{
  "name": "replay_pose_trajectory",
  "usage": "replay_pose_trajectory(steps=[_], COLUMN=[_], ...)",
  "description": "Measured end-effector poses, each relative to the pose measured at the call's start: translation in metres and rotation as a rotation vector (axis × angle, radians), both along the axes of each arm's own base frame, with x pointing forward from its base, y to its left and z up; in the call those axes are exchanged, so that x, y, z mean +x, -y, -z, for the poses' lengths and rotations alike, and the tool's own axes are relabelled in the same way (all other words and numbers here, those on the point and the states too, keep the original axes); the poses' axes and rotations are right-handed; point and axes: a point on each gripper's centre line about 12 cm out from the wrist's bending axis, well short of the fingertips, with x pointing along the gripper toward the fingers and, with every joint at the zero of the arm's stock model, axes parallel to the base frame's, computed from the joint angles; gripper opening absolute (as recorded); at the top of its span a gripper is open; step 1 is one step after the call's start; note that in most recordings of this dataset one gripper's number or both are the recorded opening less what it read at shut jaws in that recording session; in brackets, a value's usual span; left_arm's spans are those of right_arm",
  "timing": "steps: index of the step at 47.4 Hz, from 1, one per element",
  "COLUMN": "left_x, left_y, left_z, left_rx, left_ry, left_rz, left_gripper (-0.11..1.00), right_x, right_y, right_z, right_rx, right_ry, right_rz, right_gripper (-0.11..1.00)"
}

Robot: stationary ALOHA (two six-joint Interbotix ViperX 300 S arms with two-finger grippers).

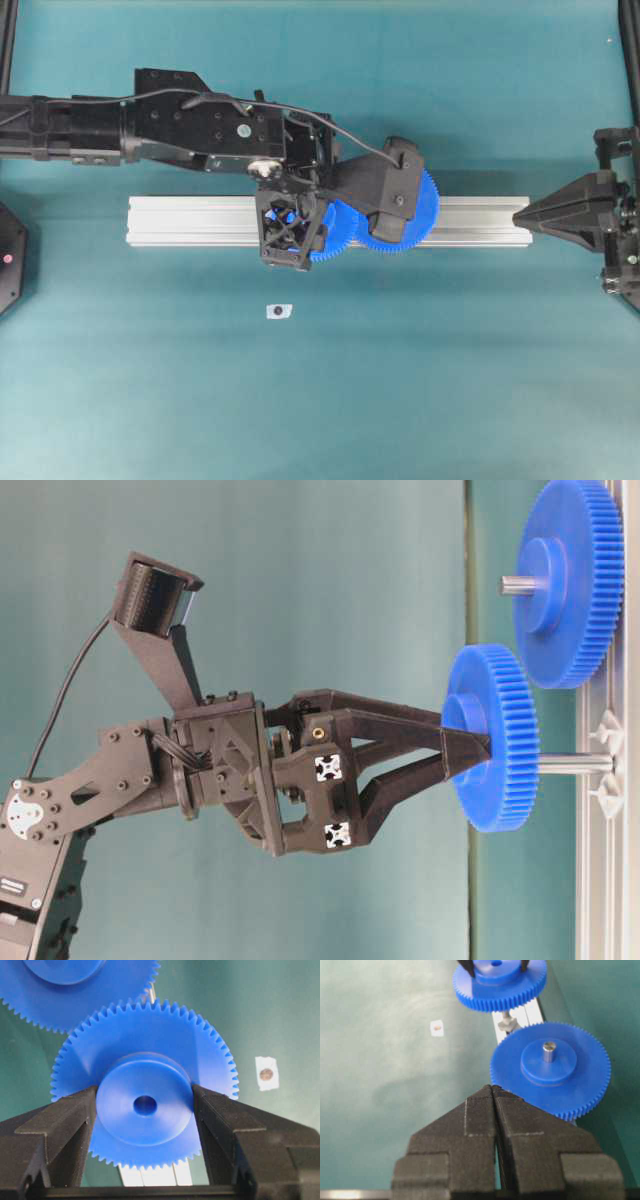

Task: Find the location of the shaft and insert the small gear.
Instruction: 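Align the gear's bore with the empty shaft beside the large gear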

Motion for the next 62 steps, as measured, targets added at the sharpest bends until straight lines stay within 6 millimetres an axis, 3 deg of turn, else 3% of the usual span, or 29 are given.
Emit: replay_pose_trajectory(steps=[25, 62], left_x=[-0.002, -0.013], left_y=[-0.005, -0.02], left_z=[0.016, 0.015], left_rx=[-0.003, -0.005], left_ry=[-0.034, -0.075], left_rz=[-0.012, -0.031], left_gripper=[0.64, 0.64], right_x=[0.0, -0.001], right_y=[0.0, 0.0], right_z=[-0.001, -0.001], right_rx=[0.001, -0.002], right_ry=[0.005, 0.008], right_rz=[0.001, 0.001], right_gripper=[0.0, 0.0])
